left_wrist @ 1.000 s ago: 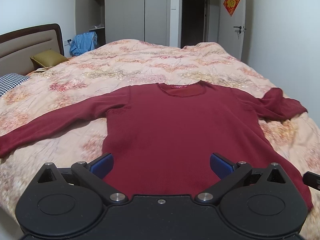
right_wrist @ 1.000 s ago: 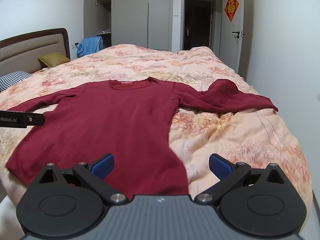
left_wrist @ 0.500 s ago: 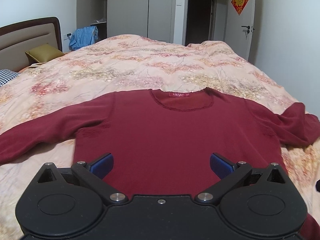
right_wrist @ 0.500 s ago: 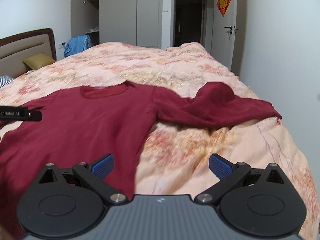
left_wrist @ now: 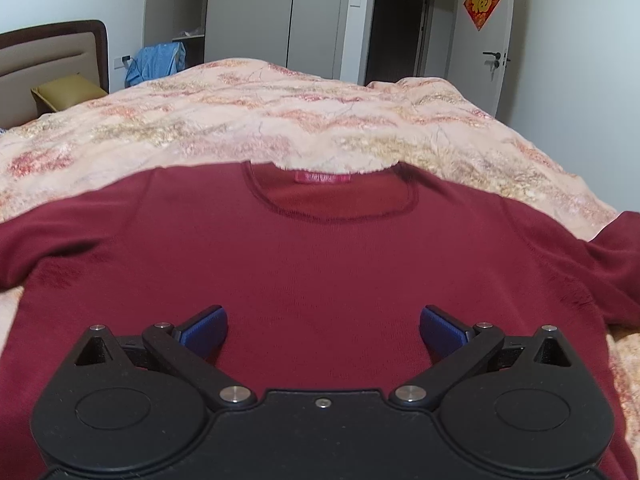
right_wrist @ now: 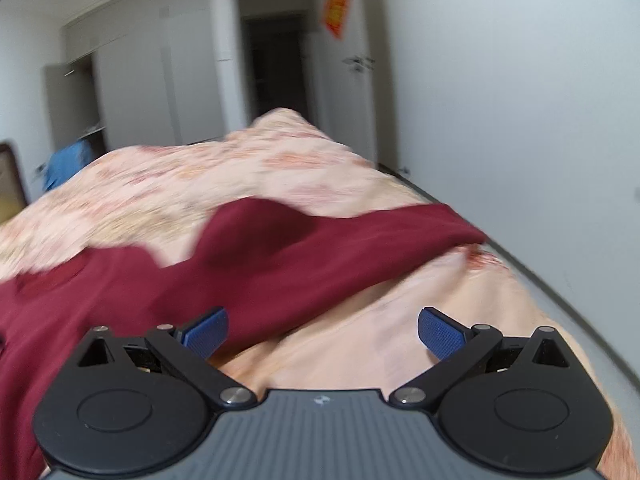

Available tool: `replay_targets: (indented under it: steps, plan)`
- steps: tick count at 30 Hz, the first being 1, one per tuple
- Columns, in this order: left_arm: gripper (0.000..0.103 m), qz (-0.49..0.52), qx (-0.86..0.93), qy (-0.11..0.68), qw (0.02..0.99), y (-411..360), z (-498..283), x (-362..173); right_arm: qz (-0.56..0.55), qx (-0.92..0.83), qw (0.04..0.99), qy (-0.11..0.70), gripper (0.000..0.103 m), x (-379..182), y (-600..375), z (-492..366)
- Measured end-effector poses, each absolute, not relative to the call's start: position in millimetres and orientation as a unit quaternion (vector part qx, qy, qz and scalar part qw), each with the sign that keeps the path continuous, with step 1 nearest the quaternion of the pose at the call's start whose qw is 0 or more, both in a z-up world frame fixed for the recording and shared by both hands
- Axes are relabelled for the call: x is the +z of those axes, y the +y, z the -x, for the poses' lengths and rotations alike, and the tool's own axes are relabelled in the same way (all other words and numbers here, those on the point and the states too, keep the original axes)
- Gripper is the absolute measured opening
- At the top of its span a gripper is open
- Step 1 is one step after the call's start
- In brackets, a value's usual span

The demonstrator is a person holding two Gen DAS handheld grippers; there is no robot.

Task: Fold small clothes
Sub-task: 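Grasp the sleeve cuff with the right gripper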

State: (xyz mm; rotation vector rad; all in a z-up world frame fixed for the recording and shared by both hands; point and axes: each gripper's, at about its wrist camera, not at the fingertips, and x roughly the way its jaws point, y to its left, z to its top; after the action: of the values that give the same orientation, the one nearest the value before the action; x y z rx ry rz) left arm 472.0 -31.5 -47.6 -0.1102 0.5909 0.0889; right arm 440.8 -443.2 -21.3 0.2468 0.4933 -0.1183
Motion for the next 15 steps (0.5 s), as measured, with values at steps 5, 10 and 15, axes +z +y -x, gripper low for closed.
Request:
replay_targets:
  steps: [5,10,15]
  plan:
    - [0.102,0.053,0.043,0.286,0.956,-31.4,-470.5,-56.7,-0.188,-0.092,0.945,0.25,0.103,-31.6,-498.5,-491.1]
    - [0.103,0.046,0.045,0.289,0.955,-32.6,-469.3,-61.0,-0.306,-0.108,0.917,0.232,0.093,-43.5,-548.1,-530.5]
    - [0.103,0.046,0.045,0.288,0.955,-32.6,-470.1,-61.5,-0.339,-0.155,0.901,0.224,0.042,-49.5,-570.3,-547.1]
